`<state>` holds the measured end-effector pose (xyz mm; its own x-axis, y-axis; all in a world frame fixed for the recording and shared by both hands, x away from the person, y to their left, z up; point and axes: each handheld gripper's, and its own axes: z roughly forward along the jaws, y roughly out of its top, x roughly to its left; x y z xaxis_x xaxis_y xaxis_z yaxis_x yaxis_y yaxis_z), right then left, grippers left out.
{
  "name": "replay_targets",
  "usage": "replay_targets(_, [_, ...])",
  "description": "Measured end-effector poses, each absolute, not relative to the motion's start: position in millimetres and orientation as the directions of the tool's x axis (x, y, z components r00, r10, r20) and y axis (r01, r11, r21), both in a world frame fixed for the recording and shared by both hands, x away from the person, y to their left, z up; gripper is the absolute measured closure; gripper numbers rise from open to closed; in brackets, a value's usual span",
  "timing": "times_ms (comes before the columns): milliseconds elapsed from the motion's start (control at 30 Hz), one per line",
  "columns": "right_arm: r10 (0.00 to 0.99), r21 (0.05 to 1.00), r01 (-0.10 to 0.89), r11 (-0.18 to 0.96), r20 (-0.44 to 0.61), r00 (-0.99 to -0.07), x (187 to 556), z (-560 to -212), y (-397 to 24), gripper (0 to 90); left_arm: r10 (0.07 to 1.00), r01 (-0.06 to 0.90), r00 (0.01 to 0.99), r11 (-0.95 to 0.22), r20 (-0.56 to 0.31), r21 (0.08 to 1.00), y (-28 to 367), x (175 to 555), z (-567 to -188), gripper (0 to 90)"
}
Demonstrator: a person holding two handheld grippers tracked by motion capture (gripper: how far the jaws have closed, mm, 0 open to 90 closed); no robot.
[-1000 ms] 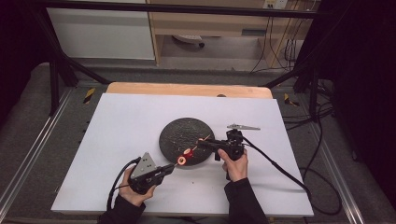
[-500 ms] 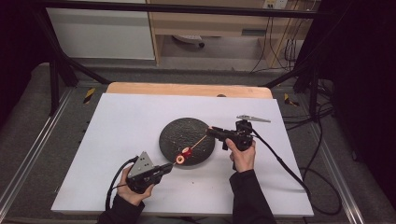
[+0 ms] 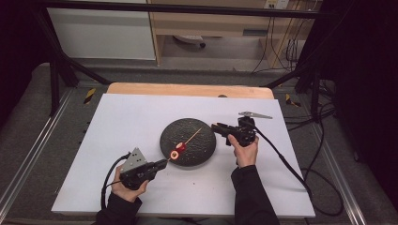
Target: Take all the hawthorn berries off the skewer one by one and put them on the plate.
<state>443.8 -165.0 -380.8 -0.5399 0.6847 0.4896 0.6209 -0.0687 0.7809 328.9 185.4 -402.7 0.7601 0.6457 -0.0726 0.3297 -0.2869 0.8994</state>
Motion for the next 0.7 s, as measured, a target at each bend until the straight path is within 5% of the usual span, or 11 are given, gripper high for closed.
replay_targets(700, [0.722, 0.739, 0.655, 0.157, 0.366, -0.587, 451.4, -450.1, -116.4, 62.9, 0.656, 0.361, 0.748, -0.279, -0.098, 0.890, 188.8, 335.1, -408.2, 88.2])
